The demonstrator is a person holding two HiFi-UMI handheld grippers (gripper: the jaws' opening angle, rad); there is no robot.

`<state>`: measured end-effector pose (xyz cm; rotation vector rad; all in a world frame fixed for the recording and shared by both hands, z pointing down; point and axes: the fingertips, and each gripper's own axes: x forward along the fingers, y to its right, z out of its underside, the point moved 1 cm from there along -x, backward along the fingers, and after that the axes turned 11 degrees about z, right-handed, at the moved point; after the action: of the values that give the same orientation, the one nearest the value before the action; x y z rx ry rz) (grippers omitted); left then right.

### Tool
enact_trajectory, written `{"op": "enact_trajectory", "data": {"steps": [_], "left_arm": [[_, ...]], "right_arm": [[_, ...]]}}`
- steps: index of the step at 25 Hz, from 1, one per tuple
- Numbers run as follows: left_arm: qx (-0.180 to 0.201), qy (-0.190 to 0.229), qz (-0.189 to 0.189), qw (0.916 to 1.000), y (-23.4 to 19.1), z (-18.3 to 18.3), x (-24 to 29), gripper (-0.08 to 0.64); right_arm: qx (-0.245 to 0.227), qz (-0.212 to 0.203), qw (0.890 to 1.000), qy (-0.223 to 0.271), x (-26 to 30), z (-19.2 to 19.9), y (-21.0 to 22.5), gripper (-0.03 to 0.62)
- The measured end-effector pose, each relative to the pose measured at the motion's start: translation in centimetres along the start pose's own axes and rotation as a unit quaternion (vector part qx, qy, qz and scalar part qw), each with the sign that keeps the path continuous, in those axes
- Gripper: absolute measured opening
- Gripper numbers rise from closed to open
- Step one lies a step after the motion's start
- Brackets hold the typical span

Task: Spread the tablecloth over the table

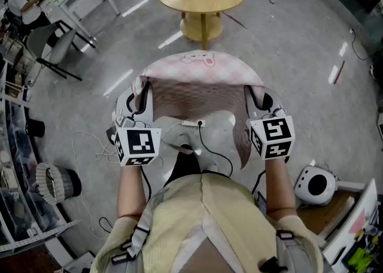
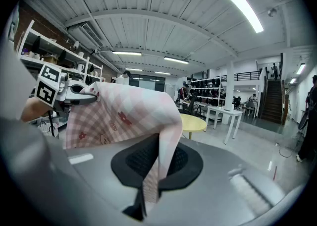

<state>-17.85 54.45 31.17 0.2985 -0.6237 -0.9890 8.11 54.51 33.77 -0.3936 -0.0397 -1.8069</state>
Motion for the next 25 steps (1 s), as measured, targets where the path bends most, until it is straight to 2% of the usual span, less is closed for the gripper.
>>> {"op": "enact_trajectory", "data": {"steps": [8, 15, 21, 25], "left_arm": [[0.009, -0.012, 0.006, 0.9999, -0.4, 0.1, -1.0, 0.025], [0.003, -0.008, 0.033, 0.9994, -0.5, 0.8, 0.3, 0.025], [-0.015, 0.009, 0.052, 0.9985, -3.7, 1.7, 2.9, 0.020], [-0.004, 0.008, 0.049, 0.9987, -4.6, 2.1, 3.7, 0.021]], "right_arm": [[0.010, -0.007, 1.000, 0.006, 0.4, -0.5, -0.8, 0.009], [-0.005, 0.008, 1.000, -0.014, 0.1, 0.1, -1.0, 0.011], [-0.019, 0.019, 0.999, -0.035, 2.6, -1.7, -1.8, 0.011], [-0.028, 0.024, 0.998, -0.043, 3.7, -2.3, -2.1, 0.011]]}}
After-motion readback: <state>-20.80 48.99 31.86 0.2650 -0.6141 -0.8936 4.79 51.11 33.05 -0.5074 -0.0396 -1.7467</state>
